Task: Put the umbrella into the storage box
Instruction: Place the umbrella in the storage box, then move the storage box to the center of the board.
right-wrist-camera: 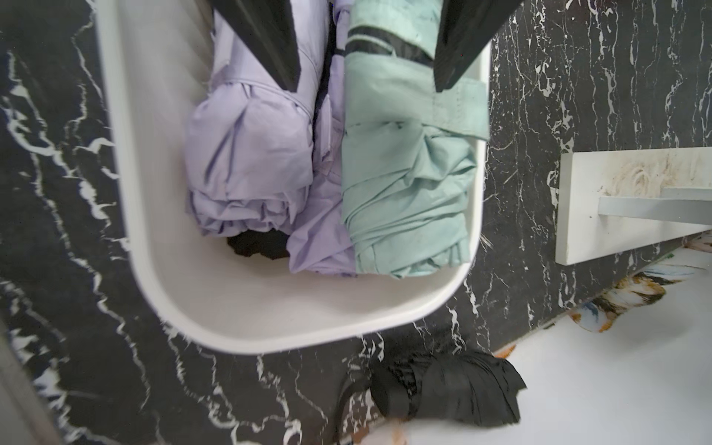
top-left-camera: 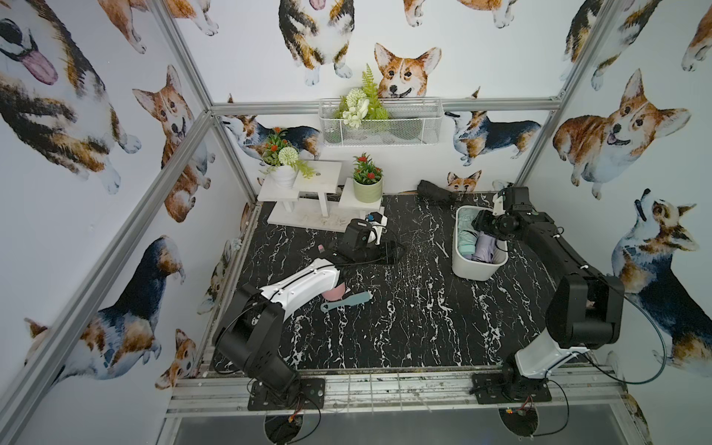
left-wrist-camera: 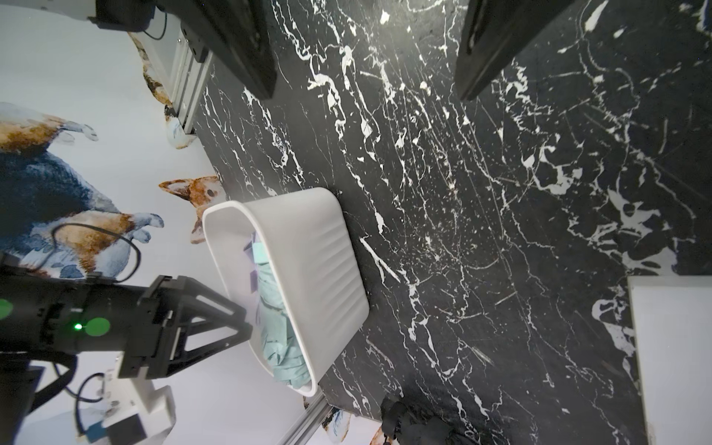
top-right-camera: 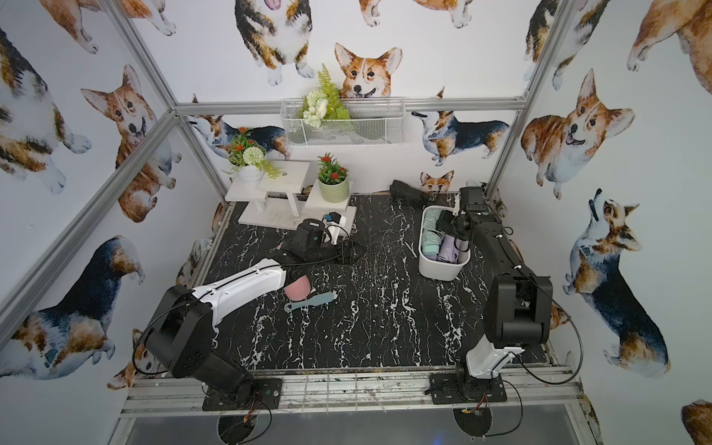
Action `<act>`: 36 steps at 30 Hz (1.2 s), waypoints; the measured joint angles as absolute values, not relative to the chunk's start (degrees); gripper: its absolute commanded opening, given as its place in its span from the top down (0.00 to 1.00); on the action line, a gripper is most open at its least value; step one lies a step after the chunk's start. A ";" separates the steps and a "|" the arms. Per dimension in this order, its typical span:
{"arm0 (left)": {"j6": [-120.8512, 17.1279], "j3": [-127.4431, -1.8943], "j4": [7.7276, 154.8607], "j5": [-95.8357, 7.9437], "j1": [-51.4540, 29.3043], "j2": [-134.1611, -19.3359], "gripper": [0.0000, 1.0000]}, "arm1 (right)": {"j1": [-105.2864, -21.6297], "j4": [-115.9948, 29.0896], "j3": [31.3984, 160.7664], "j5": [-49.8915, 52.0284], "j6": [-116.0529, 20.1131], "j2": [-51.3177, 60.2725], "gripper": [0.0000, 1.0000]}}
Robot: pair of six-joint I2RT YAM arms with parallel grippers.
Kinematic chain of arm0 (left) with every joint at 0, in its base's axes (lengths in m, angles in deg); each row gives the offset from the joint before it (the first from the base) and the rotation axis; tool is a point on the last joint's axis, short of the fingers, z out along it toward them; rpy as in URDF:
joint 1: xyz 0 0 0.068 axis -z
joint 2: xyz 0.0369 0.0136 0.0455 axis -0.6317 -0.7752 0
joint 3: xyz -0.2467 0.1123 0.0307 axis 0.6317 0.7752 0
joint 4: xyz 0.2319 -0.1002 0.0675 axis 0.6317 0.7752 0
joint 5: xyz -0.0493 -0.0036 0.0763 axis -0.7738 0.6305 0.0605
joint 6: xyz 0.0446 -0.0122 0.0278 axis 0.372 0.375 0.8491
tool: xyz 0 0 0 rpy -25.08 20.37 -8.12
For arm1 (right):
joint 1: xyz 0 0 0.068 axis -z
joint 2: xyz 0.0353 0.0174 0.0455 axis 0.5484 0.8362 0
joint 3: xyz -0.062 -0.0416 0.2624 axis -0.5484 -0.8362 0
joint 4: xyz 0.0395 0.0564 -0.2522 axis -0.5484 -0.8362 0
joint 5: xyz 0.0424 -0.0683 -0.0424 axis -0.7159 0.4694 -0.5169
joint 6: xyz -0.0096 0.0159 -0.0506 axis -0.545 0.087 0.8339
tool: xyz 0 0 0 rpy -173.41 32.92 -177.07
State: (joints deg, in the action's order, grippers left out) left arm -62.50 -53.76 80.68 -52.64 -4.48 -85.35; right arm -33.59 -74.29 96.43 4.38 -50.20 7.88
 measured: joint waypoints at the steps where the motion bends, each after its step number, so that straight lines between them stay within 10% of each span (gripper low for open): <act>1: -62.45 -54.89 80.81 -52.78 -4.26 -86.07 0.22 | -33.29 -74.51 96.43 4.86 -50.03 7.07 0.38; 10: -62.50 -59.07 81.14 -53.93 -2.79 -89.65 0.22 | -26.14 -77.55 93.15 6.94 -47.99 6.11 0.41; 20: -62.69 -59.07 81.97 -54.04 -2.75 -89.98 0.22 | -24.98 -78.27 92.98 3.88 -44.15 12.06 0.79; 36: -61.65 -57.08 82.43 -52.19 -2.95 -88.93 0.22 | -38.36 -77.88 98.24 3.31 -44.34 17.35 0.89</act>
